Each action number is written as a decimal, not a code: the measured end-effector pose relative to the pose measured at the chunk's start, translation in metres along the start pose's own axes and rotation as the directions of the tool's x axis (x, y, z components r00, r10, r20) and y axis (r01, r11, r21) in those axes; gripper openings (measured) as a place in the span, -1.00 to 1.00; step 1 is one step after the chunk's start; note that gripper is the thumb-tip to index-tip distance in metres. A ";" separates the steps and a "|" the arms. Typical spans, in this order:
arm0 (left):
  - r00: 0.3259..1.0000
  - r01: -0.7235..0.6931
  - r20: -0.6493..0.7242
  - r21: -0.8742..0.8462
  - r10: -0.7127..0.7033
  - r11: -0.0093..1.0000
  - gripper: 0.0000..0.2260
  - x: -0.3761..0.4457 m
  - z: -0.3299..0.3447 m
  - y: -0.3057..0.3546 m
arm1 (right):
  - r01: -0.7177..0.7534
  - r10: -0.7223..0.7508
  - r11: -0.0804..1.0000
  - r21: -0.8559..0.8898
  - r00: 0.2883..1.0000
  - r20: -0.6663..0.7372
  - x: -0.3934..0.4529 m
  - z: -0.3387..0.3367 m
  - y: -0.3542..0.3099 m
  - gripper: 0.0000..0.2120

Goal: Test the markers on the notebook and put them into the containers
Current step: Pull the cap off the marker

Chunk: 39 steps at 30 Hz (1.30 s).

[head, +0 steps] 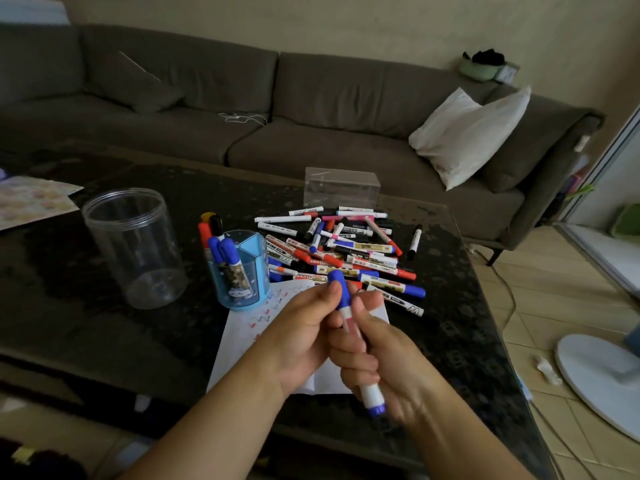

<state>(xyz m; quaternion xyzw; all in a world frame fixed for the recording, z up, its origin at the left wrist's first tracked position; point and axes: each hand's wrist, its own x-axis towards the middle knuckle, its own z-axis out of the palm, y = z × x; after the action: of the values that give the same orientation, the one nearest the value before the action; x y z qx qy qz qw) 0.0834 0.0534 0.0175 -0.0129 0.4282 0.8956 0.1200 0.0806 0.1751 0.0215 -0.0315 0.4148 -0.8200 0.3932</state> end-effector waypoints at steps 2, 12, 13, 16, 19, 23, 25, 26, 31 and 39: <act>0.995 0.007 -0.102 0.098 0.003 0.995 -0.81 0.004 -0.003 -0.001 | 0.044 -0.114 0.929 -0.367 0.978 -0.173 0.003 0.002 0.003 -0.65; 0.907 0.156 -0.420 0.269 -0.030 0.950 -0.84 0.030 -0.010 -0.028 | -0.189 -0.514 -0.055 -0.980 0.847 -0.134 0.016 -0.017 0.008 -0.66; 0.921 0.162 -0.385 0.237 -0.061 0.958 -0.82 0.031 -0.012 -0.026 | -0.204 -0.475 0.021 -0.979 0.860 -0.189 0.017 -0.016 0.004 -0.67; 0.979 0.170 -0.116 0.000 -0.169 0.985 -0.67 0.024 -0.016 -0.014 | -0.118 -0.098 0.795 -0.595 0.943 -0.317 0.014 -0.019 -0.007 -0.65; 0.990 0.115 0.087 -0.089 -0.107 0.989 -0.65 0.013 -0.009 -0.008 | -0.180 0.172 0.974 0.140 0.983 0.064 0.009 -0.024 -0.010 -0.68; 0.998 0.008 -0.057 0.029 -0.006 1.000 -0.79 0.013 -0.001 -0.007 | -0.077 0.075 0.995 -0.060 0.997 -0.035 0.012 -0.012 -0.003 -0.66; 0.985 0.031 -0.173 0.109 -0.011 0.994 -0.77 0.020 -0.004 -0.010 | -0.030 -0.149 0.807 -0.590 0.956 -0.251 0.015 -0.009 0.001 -0.65; 0.973 0.051 -0.229 0.160 -0.013 0.986 -0.77 0.023 -0.005 -0.014 | -0.081 -0.256 0.609 -0.789 0.921 -0.293 0.017 -0.011 0.002 -0.66; 0.867 0.141 -0.497 0.233 -0.007 0.962 -0.81 0.039 -0.001 -0.031 | -0.295 -0.458 -0.157 -0.942 0.867 -0.195 0.026 -0.024 0.005 -0.64; 0.727 0.283 -0.684 0.215 -0.063 0.935 -0.74 0.075 0.004 -0.043 | -0.389 -0.434 -0.572 -0.722 0.891 -0.137 0.023 -0.034 -0.003 -0.77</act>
<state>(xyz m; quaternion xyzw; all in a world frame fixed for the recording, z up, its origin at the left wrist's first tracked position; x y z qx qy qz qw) 0.0209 0.0978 -0.0219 -0.3537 0.5720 0.7388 0.0436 0.0501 0.1831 -0.0047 -0.1822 0.9830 0.0214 0.0104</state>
